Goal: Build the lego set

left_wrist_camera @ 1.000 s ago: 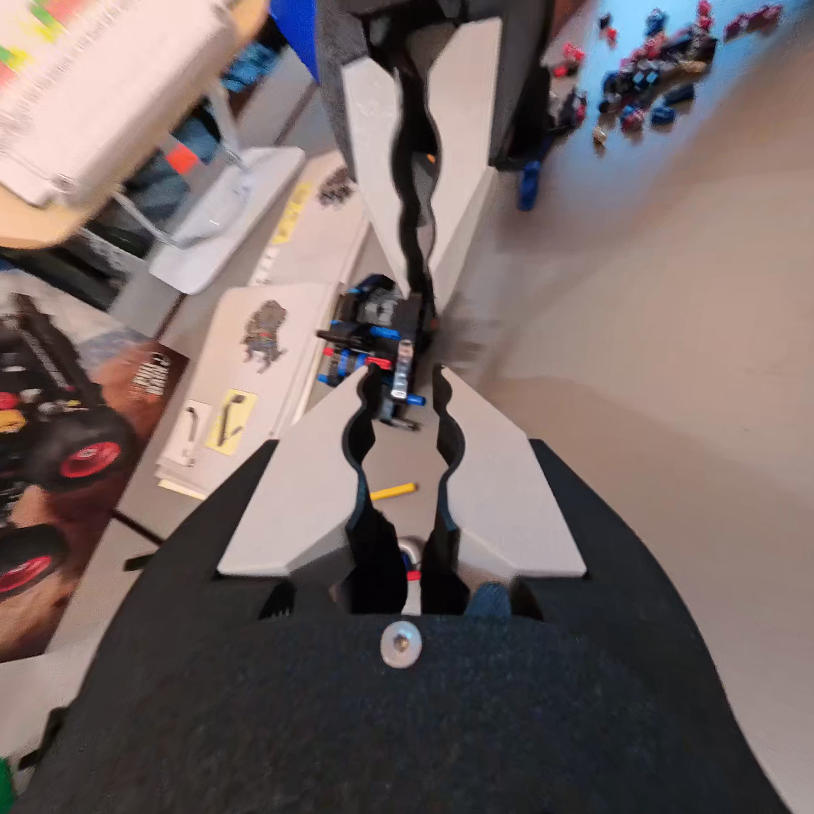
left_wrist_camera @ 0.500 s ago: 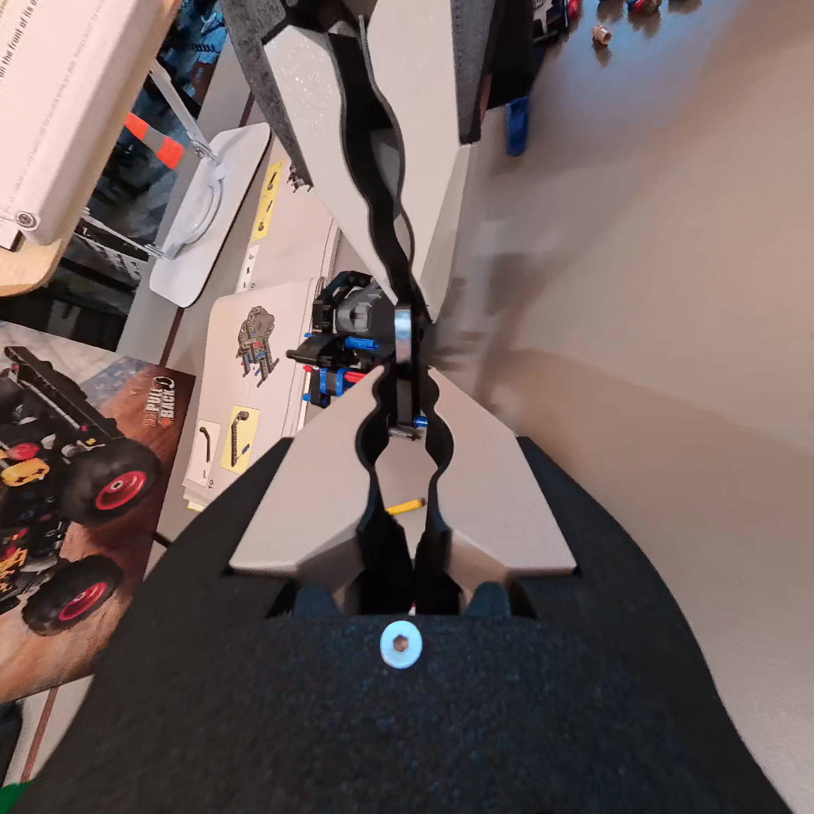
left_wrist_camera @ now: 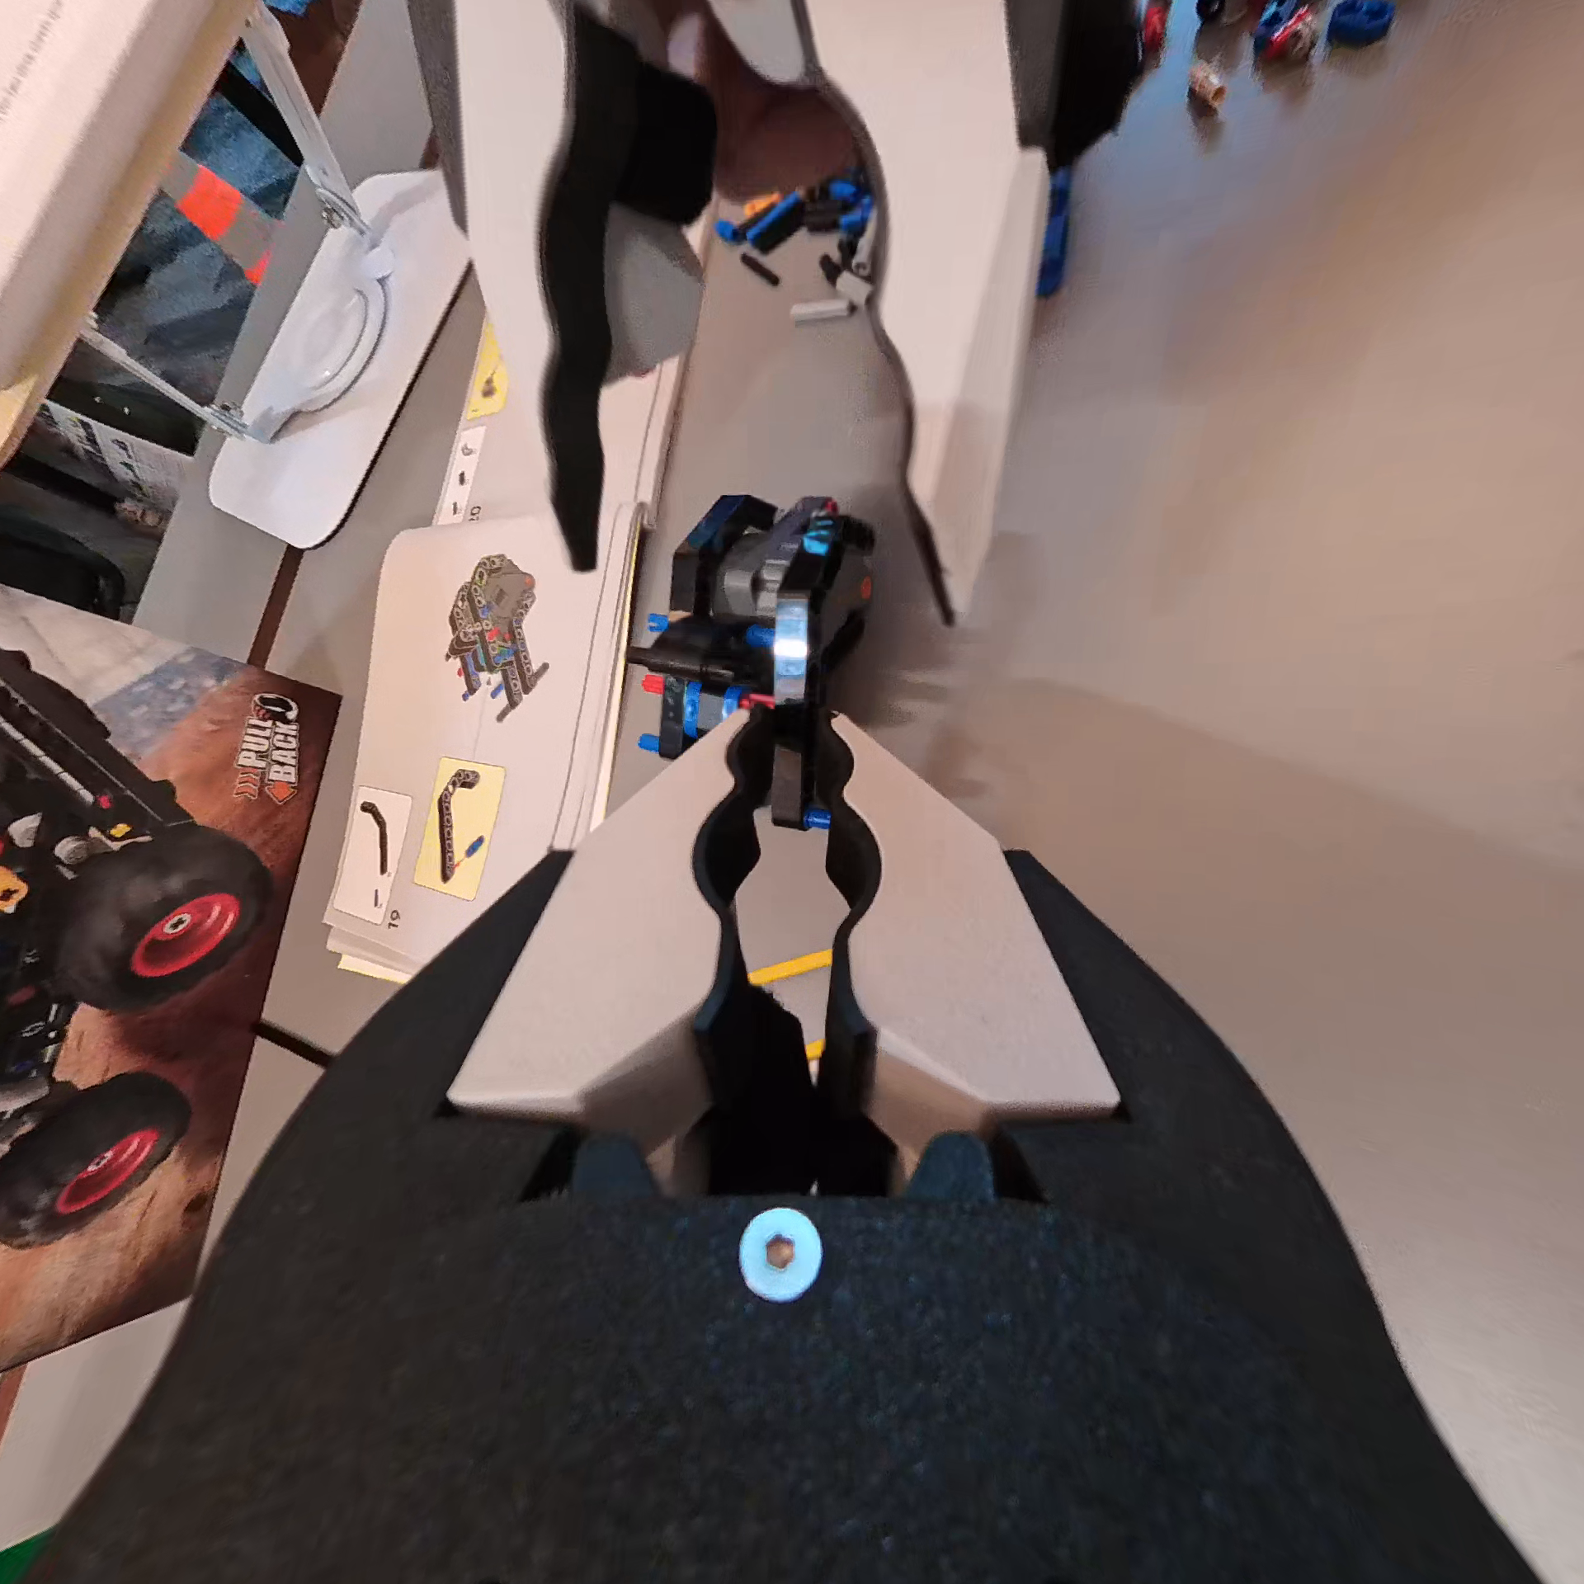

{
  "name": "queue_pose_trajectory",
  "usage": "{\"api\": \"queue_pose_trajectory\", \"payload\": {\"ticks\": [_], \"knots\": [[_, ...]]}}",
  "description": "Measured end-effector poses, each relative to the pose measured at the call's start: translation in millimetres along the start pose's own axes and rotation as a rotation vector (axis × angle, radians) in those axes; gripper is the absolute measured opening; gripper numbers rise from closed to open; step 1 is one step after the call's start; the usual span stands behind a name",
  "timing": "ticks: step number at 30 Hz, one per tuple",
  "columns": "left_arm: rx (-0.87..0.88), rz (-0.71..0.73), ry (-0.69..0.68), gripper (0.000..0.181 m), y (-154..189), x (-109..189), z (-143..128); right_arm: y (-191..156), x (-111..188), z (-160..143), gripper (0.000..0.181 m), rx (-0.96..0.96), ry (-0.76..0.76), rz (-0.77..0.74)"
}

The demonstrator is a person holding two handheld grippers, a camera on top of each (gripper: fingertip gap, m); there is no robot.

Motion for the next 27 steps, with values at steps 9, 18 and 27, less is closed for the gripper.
{"api": "queue_pose_trajectory", "payload": {"ticks": [9,18,27], "knots": [[0.008,-0.071,-0.024,0.007,5,-4,0,0,-15,-16,0.071,-0.050,-0.027,0.033],[-0.019,-0.059,-0.055,0.007,9,-6,5,1,-14,-18,0.061,-0.026,-0.033,0.006],[-0.025,-0.042,-0.076,0.007,10,-5,2,-1,-11,-18,0.065,-0.055,-0.030,0.039]]}}
Point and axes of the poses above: each gripper's, where its closed fingertips meet, x back along the fingers, z out of its top, y = z × x across the jaws, the point moved 4 cm from there along x, back along the fingers, and after that the axes turned 12 degrees about y, right-handed, at the moved point
